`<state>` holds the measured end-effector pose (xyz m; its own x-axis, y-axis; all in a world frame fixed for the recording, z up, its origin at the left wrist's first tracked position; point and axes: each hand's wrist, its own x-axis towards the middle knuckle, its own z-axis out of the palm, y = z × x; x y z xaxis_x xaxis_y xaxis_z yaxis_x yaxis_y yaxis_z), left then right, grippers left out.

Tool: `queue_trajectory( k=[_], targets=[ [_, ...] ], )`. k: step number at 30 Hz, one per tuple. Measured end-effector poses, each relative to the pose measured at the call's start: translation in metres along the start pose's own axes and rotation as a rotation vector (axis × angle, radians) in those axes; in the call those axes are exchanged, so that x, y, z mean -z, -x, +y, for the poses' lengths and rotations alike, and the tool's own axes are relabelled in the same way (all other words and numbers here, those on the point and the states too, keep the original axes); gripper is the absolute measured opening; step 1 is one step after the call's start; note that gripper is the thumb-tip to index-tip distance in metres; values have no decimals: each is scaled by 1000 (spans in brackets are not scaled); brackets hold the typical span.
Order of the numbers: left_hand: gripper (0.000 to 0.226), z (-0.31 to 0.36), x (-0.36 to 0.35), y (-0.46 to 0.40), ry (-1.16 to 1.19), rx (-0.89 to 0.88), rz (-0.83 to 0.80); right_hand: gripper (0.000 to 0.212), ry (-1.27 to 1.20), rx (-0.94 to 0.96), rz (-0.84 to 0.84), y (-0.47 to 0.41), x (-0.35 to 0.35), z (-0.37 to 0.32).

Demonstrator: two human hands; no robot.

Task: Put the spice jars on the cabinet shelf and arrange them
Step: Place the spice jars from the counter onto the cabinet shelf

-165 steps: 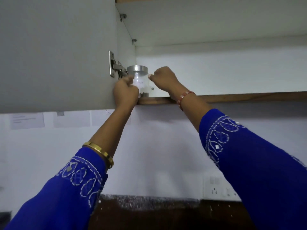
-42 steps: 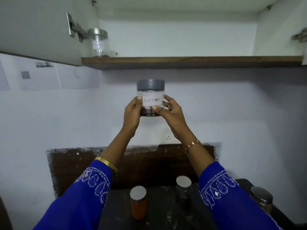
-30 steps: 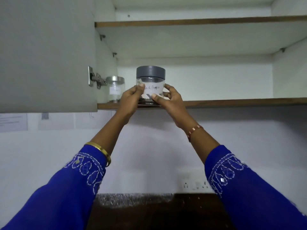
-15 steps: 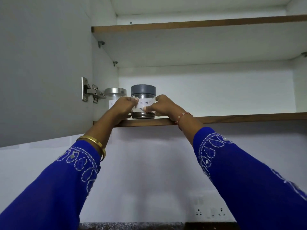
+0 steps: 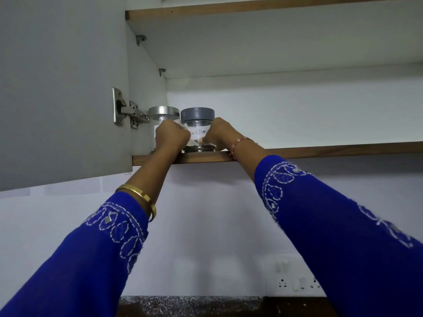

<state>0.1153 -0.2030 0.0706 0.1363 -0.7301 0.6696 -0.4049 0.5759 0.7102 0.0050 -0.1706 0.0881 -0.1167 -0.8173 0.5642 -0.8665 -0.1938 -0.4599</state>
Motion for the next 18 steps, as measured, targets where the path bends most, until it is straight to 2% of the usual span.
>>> queue_trajectory(
  k=[1,2,3,6,8,12,15,18],
  targets=[
    [18,1,1,0,15,13,-4,16,19,-12,3,0,0,0],
    [16,1,1,0,21,22,-4,11,12,-29,3,0,-1,0],
    [18,1,3,3,36,26,-2,18,15,-48,-17,1,0,1],
    [15,2,8,10,114,-14,31,9,-23,-61,19,9,12,1],
    [20,3,14,18,181,-47,51,24,-43,-33,89,20,20,1],
    [25,2,23,42,375,-68,97,38,-120,75,287,56,25,2],
    [20,-3,29,78,658,8,81,41,-191,162,326,97,19,5],
    [18,-9,32,129,734,23,44,48,-255,181,308,142,6,11]
  ],
)
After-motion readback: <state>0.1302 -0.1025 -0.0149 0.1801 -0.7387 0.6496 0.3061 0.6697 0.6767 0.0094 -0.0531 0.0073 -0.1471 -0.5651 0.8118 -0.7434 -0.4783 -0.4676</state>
